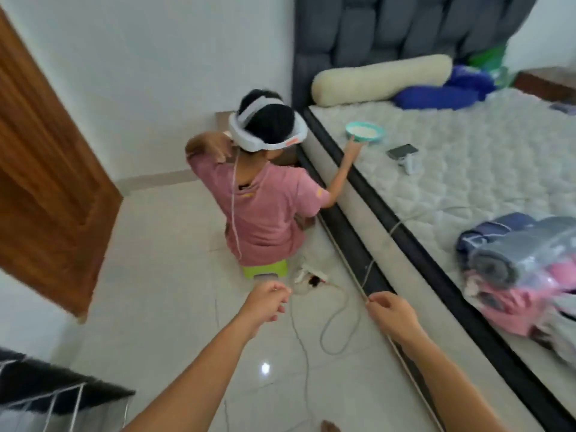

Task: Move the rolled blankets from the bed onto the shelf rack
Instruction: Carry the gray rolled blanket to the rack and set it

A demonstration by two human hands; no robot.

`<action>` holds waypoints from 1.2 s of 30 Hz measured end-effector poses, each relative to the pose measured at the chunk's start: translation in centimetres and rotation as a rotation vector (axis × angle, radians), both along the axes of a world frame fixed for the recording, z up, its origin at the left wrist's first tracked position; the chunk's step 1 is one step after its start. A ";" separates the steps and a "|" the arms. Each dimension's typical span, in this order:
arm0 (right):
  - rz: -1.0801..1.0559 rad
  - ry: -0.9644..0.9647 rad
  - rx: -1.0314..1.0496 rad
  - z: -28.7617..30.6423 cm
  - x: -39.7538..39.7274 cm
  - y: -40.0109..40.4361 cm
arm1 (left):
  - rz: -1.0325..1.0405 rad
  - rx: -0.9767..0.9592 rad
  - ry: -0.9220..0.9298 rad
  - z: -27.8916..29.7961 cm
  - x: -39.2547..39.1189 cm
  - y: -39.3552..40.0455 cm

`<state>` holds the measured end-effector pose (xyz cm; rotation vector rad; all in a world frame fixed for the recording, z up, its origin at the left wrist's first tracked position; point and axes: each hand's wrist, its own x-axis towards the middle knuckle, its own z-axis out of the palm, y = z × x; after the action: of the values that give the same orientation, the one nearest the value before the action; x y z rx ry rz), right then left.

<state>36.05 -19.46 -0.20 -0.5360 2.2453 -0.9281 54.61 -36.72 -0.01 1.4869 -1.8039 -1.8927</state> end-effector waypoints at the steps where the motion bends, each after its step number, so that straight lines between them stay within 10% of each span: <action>1: -0.111 -0.023 -0.018 0.1 -2.0 3.0 | -0.118 -0.003 -0.009 0.1 -3.0 1.7; 10: -0.764 -0.122 -0.168 -0.3 -13.6 24.0 | -0.704 -0.004 -0.061 1.1 -26.8 16.2; 17: -0.840 -0.107 -0.150 -0.7 -23.5 30.3 | -0.579 0.147 -0.088 -0.5 -40.4 24.2; 26: -0.734 -0.138 -0.158 -0.3 -36.7 24.6 | -0.232 0.474 -0.135 -2.1 -50.8 21.8; 36: -0.890 -0.274 -0.137 -3.4 -47.8 14.9 | -0.502 0.775 -0.381 -6.4 -59.4 16.3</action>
<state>-11.75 -4.51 -3.56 0.5769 2.1509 -1.4715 -4.75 -20.40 -6.38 1.8258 -1.8029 -2.9798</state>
